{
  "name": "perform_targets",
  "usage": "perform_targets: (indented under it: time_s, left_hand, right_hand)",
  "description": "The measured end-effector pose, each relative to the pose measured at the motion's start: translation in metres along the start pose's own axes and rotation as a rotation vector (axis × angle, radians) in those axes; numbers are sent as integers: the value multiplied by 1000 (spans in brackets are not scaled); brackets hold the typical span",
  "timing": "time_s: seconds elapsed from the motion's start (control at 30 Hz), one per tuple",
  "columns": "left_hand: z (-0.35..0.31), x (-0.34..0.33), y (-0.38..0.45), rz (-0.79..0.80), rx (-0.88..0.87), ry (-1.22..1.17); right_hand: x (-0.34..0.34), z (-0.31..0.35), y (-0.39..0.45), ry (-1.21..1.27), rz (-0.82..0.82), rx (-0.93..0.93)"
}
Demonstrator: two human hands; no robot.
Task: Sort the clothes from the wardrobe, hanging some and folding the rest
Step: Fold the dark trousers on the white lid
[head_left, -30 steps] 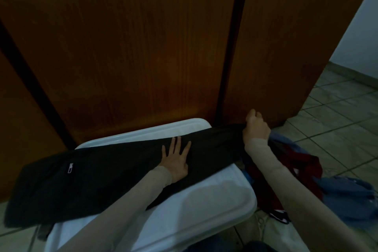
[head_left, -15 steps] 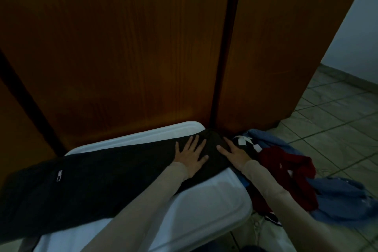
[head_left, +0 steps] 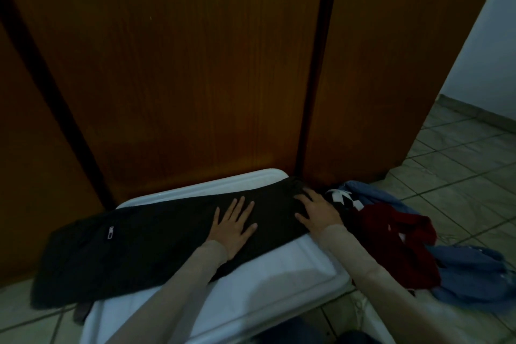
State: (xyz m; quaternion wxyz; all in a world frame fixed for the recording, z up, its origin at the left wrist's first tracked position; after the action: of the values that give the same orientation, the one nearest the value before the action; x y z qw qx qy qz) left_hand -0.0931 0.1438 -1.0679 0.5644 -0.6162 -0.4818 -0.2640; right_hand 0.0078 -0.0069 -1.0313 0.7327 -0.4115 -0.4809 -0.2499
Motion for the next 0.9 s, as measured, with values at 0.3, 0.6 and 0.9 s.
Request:
perform_targets:
  time_s: [0.3,0.6,0.9]
  left_hand:
    - [-30,-5,-28,129,-170,-102]
    - [-53,41,-44,-165,-257,-305]
    - [-46,51,-50,-97,-378,-416]
  right_hand:
    - [18,-46,-47,374,-154,-396]
    - [-18,-54,-51,1114,25,-464]
    - [-28,-46,-43,1781,-137,-392]
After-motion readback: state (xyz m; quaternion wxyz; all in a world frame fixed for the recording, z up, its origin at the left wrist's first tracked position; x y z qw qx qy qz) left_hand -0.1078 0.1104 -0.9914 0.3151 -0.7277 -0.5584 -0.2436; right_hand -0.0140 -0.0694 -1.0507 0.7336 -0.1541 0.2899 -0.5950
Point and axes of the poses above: each hand's wrist, its own y-axis towards the middle knuckle, its own x-axis out of the back of the hand, z = x × y, the point moved 10 cm from there along y, towards the middle knuckle, and after that the axes turned 14 degrees about z, right-handed, at the moved point
